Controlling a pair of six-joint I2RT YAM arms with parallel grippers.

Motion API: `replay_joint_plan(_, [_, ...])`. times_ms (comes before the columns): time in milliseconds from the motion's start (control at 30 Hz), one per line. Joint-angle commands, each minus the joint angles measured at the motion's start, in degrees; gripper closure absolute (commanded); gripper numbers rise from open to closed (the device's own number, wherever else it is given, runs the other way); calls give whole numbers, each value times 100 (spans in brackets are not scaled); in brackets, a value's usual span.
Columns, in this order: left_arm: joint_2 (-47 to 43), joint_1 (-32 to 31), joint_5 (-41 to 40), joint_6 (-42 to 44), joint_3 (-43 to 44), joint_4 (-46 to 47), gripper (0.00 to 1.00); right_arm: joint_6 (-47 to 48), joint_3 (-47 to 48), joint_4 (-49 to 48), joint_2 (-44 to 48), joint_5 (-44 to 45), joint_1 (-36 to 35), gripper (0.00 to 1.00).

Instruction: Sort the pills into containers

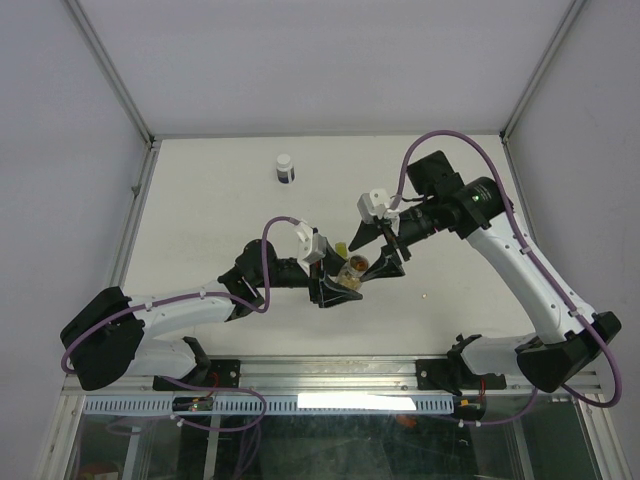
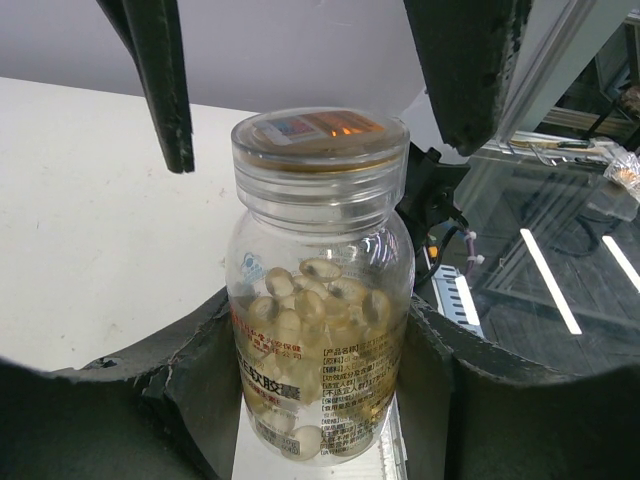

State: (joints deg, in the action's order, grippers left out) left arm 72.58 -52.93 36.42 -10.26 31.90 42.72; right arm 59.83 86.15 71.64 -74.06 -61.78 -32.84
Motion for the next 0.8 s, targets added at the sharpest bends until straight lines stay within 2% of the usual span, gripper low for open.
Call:
replay_joint_plan(0, [-59,-42,160,-98,186,329,100,-160,-41,-179,48,41,-65,35])
replay_joint_plan(500, [-135,-43,93,-181,135,503,100,-306,-183,-215,145,194,-149,54])
replay_joint_plan(767, [-279,-55,-462,-257,-23,827,100,-700,-383,-477,241,335,-153,62])
